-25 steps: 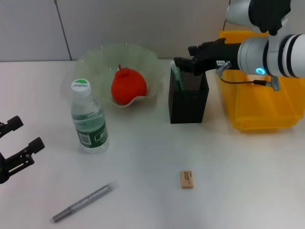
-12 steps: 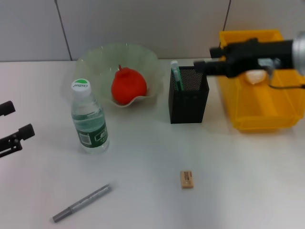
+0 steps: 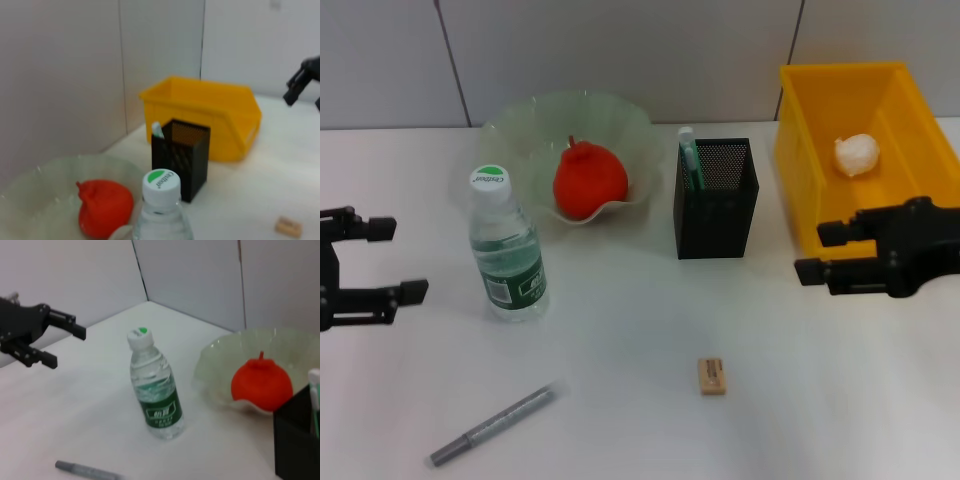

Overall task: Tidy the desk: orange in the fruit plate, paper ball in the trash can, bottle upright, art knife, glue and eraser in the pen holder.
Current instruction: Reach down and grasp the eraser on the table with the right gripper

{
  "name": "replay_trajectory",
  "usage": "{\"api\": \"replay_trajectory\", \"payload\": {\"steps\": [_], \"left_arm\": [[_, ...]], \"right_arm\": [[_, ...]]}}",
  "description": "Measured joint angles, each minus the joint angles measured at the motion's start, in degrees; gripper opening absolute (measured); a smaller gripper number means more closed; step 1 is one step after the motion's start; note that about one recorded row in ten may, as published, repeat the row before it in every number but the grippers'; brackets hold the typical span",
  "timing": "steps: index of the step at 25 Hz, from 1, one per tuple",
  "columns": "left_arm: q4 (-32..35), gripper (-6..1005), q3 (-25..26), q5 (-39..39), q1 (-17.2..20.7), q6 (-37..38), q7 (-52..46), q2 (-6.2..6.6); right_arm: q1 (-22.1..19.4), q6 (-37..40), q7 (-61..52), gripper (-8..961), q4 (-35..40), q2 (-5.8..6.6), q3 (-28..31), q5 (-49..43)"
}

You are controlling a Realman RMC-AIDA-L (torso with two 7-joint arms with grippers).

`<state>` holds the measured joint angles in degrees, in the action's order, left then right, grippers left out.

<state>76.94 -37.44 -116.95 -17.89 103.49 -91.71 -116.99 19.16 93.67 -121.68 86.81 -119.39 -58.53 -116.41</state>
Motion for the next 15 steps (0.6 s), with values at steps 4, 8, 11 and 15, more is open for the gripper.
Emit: {"api": "replay_trajectory", "payload": {"steps": [4, 8, 11, 15], "left_arm": [[12.2, 807, -4.5, -10.0, -2.2, 3.5, -7.3, -1.03], [17.4, 807, -8.2, -14.7, -3.0, 5.7, -12.0, -1.07], [20.4, 807, -12.1, -17.1, -4.4, 9.8, -17.9, -0.86], [22.9, 807, -18.6, -21.1, -5.3, 11.2, -25.2, -1.08]], "right_arm": [[-1.6, 1.5, 1.0, 627, -0.4, 0.0, 2.2, -0.2], [-2.1, 2.1, 1.5, 626, -0.9, 0.0, 3.6, -0.2], [-2.2, 3.1, 2.0, 626, -1.2, 0.05, 4.7, -0.3], [-2.1, 4.7, 2.6, 626, -1.2, 0.23, 5.3, -0.7]]}}
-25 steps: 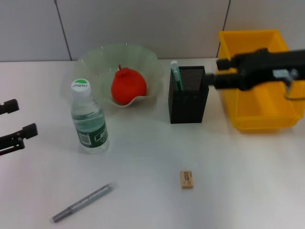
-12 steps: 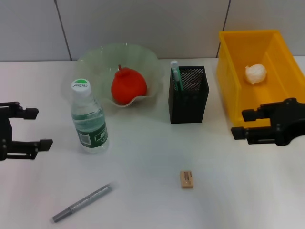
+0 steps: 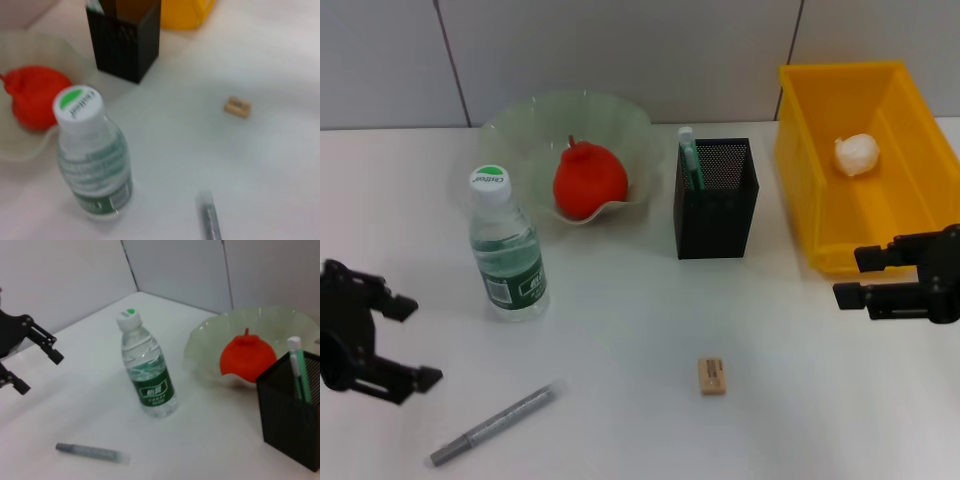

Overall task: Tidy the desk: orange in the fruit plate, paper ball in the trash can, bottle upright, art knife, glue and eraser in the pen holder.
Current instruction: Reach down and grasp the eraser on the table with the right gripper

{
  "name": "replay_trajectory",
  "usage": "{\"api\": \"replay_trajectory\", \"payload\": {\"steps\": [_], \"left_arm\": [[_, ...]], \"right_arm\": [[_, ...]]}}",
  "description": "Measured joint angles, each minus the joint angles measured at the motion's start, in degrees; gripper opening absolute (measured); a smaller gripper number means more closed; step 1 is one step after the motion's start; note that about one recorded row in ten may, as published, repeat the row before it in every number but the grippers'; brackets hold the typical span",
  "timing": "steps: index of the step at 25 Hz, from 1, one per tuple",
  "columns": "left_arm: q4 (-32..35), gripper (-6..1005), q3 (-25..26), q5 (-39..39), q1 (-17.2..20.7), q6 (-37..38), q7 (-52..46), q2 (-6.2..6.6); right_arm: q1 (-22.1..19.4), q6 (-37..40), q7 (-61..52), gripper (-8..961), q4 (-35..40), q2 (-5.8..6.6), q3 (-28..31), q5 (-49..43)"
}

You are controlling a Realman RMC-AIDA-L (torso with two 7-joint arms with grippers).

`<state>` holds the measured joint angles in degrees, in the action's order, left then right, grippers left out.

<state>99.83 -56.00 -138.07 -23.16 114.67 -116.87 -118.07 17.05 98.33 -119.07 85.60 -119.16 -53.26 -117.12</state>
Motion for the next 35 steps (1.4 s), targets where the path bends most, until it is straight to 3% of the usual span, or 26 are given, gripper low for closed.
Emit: {"api": "replay_trajectory", "payload": {"steps": [4, 16, 22, 31, 32, 35], "left_arm": [[1.0, 807, -8.3, -2.7, -0.1, -0.4, -9.0, -0.38], [1.2, 807, -18.7, -4.9, 0.5, -4.6, -20.6, -0.64], [3.8, 807, -25.8, -8.2, 3.0, -5.6, -22.9, -0.66], [4.8, 806, -26.1, -6.7, 4.1, -7.2, -22.0, -0.66], [4.9, 806, -23.7, -2.6, 5.4, -9.2, -19.0, -0.62], [4.6, 806, -21.9, 0.0, 6.1, -10.1, -17.2, -0.61]], "right_arm": [[0.7, 1.7, 1.5, 626, 0.0, 0.06, 0.3, -2.3], [1.0, 1.2, 7.7, 626, -4.3, 0.07, 0.3, -3.2], [1.4, 0.7, 8.4, 627, -4.6, 0.16, 0.3, -3.3], [3.4, 1.1, 6.3, 626, -4.6, 0.16, -0.1, -4.6], [4.9, 1.4, 3.3, 626, -3.9, 0.16, -0.3, -6.5], [7.0, 2.1, -0.2, 627, -3.3, 0.16, -0.4, -8.9]]}}
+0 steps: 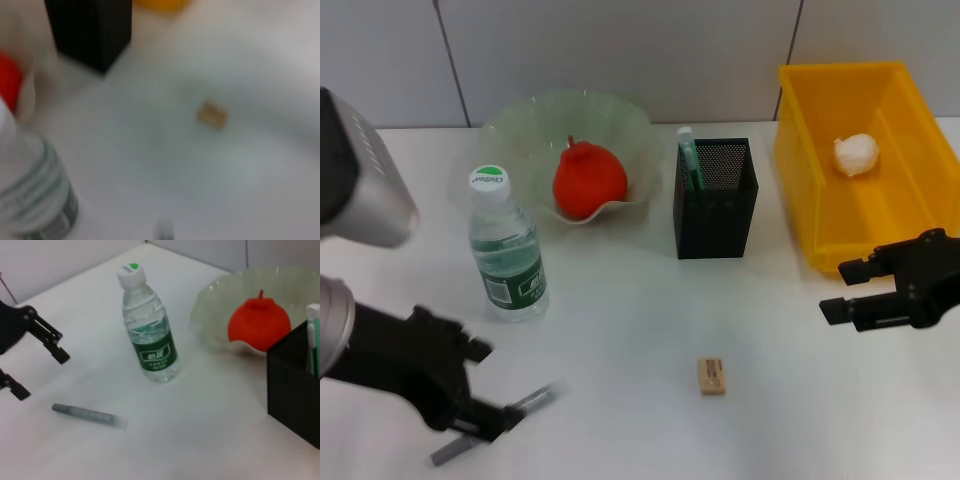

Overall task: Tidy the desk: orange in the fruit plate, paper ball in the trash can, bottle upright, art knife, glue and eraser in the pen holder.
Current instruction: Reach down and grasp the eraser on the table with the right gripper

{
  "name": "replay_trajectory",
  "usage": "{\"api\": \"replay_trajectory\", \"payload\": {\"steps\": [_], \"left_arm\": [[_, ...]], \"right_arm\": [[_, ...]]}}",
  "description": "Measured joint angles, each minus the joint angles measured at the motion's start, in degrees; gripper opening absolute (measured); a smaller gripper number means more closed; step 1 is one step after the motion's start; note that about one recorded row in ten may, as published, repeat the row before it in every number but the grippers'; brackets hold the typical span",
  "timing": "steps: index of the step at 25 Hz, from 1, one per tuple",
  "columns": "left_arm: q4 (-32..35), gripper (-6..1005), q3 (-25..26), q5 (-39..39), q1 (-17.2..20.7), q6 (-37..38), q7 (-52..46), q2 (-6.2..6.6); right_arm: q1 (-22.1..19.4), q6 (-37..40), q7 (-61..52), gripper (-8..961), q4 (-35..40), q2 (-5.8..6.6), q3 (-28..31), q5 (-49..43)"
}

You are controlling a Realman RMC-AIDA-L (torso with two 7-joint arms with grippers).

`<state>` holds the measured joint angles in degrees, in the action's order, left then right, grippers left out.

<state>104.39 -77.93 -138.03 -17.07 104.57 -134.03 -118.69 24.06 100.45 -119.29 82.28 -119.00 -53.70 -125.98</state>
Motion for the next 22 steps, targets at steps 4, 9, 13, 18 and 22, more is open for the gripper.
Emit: {"api": "replay_trajectory", "payload": {"steps": [4, 9, 13, 18, 22], "left_arm": [[-4.6, 806, 8.2, 10.1, 2.5, -3.0, 9.0, 0.1], [-19.2, 806, 22.9, 22.9, 3.8, -3.2, 25.0, 0.25], [-27.4, 806, 29.7, 26.7, 4.0, -2.8, 35.1, 0.35], [-37.0, 806, 35.5, 28.7, 4.4, -2.2, 46.2, 0.41], [-42.6, 805, 39.9, 29.1, 4.0, -2.1, 51.3, 0.53]], "right_arm": [[8.0, 2.1, -10.7, 626, -0.2, -0.01, -3.9, -9.2], [16.4, 1.6, -20.2, 625, -4.5, -0.01, -12.9, -18.3], [22.8, 1.5, -23.9, 623, -12.2, -0.08, -15.8, -21.5], [30.5, -3.5, -27.3, 620, -24.9, -0.35, -21.8, -22.1], [34.2, -9.1, -30.0, 618, -31.2, -0.66, -28.2, -21.7]]}}
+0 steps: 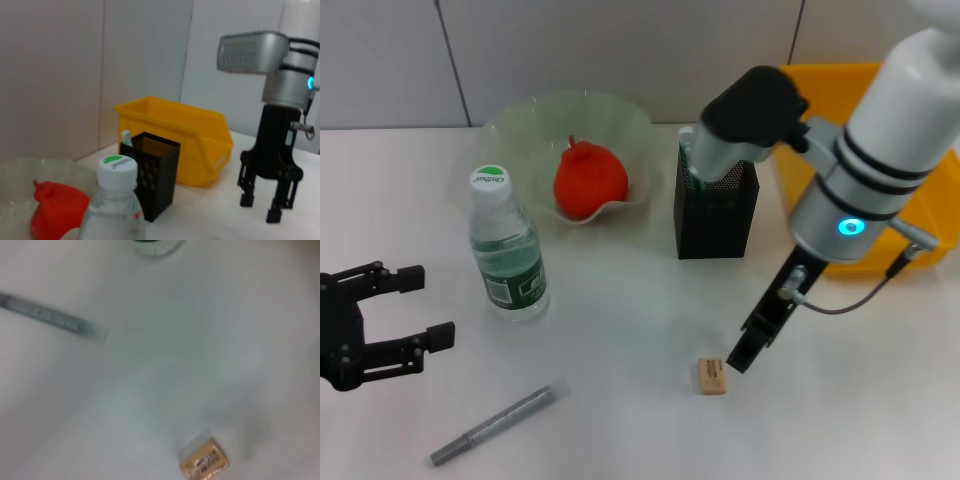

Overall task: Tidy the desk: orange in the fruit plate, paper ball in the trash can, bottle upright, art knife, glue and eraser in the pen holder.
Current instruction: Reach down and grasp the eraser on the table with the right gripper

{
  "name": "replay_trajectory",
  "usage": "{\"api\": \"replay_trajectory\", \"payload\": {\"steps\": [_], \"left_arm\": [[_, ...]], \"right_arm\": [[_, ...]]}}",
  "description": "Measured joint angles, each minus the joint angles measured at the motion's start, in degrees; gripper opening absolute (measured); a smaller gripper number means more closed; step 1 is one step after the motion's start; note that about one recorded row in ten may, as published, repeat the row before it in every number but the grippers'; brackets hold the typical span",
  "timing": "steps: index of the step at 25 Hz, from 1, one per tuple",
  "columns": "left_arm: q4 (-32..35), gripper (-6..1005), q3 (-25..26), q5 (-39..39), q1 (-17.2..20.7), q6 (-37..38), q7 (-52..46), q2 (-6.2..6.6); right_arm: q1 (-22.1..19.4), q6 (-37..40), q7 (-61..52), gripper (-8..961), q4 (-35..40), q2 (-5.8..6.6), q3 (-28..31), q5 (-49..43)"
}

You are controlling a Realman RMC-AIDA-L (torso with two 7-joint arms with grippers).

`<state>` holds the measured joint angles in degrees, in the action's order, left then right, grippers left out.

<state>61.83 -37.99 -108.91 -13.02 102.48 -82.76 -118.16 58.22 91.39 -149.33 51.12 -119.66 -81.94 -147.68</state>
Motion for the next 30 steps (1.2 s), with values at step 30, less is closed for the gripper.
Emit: {"api": "replay_trajectory", "payload": {"steps": [30], "left_arm": [[-5.7, 804, 2.0, 0.1, -0.7, -2.4, 4.1, -0.02]], "right_arm": [[3.0, -10.4, -1.3, 817, -3.1, -0.22, -21.5, 7.6]]}}
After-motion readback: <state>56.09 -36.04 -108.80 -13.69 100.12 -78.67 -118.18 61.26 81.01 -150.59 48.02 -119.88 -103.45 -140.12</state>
